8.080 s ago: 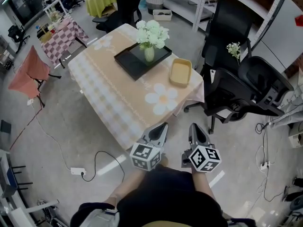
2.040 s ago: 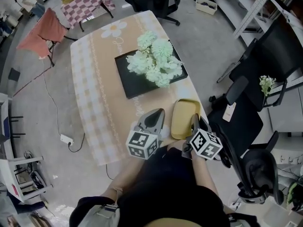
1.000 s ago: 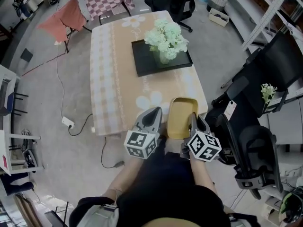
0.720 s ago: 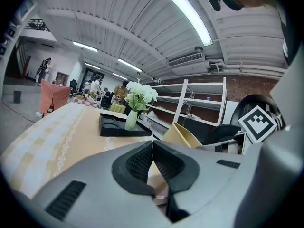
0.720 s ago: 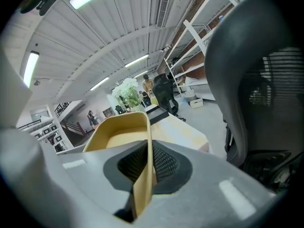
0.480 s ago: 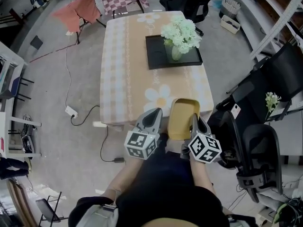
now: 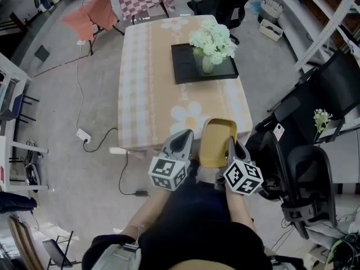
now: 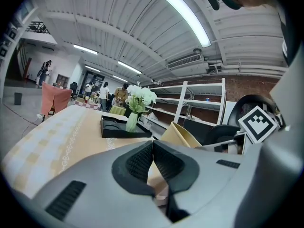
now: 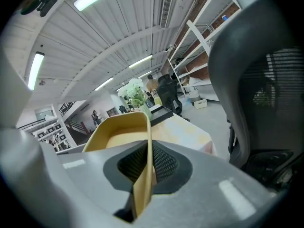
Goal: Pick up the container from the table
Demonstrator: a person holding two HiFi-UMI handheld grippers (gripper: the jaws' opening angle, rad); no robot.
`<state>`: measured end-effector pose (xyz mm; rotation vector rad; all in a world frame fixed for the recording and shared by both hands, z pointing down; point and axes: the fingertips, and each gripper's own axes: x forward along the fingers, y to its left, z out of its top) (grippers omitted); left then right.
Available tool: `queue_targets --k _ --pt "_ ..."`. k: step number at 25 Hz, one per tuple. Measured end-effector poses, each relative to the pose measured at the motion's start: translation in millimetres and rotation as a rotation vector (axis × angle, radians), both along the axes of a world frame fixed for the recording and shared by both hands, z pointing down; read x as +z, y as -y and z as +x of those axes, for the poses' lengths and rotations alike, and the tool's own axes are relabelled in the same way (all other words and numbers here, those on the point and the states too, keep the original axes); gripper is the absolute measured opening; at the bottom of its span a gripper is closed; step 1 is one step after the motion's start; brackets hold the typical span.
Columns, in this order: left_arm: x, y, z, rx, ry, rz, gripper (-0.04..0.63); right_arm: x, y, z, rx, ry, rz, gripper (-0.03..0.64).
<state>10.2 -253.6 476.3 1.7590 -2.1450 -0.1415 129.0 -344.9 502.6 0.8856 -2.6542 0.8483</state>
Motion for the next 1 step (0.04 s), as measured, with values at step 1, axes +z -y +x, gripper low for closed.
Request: queue_targets --k 1 --pt "0.0 -0.3 0.7 0.001 0.0 0.0 0.009 0.2 -0.2 0.6 0.001 0.0 0.0 0.015"
